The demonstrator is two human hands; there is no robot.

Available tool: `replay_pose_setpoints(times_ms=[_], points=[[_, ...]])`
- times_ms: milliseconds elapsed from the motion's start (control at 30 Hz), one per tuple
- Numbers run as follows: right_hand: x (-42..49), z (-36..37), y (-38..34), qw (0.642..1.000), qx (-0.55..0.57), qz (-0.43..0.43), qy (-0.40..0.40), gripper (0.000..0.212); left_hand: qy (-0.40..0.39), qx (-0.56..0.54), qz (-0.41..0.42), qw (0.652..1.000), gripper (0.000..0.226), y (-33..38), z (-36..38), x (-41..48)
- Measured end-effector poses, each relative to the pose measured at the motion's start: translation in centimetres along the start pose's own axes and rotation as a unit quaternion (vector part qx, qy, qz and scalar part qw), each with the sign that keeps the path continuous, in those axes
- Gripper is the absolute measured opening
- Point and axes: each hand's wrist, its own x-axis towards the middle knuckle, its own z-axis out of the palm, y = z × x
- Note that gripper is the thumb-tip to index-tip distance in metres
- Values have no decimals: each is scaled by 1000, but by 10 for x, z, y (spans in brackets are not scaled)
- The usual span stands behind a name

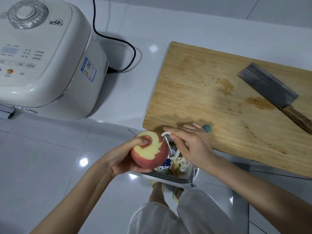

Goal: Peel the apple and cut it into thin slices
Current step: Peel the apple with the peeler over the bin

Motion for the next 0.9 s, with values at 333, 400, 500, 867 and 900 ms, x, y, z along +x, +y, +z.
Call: replay_pose_setpoints(times_ms=[333,400,500,867,900], points=[[-16,19,4,957,38,218,-190,30,-36,54,11,998,87,16,-8,-7],[-15,16,2,865,51,337,-367,32,-17,82,20,996,75,19,-9,-7],[-13,12,-5,696,204,500,-474,33,-1,103,35,994,73,18,-11,-6],[-9,0,-33,999,4,33,26,25,-9,91,37,995,65,8,-2,2],[-7,4,-34,999,-38,-6,31,26,-14,89,37,995,64,7,0,2]])
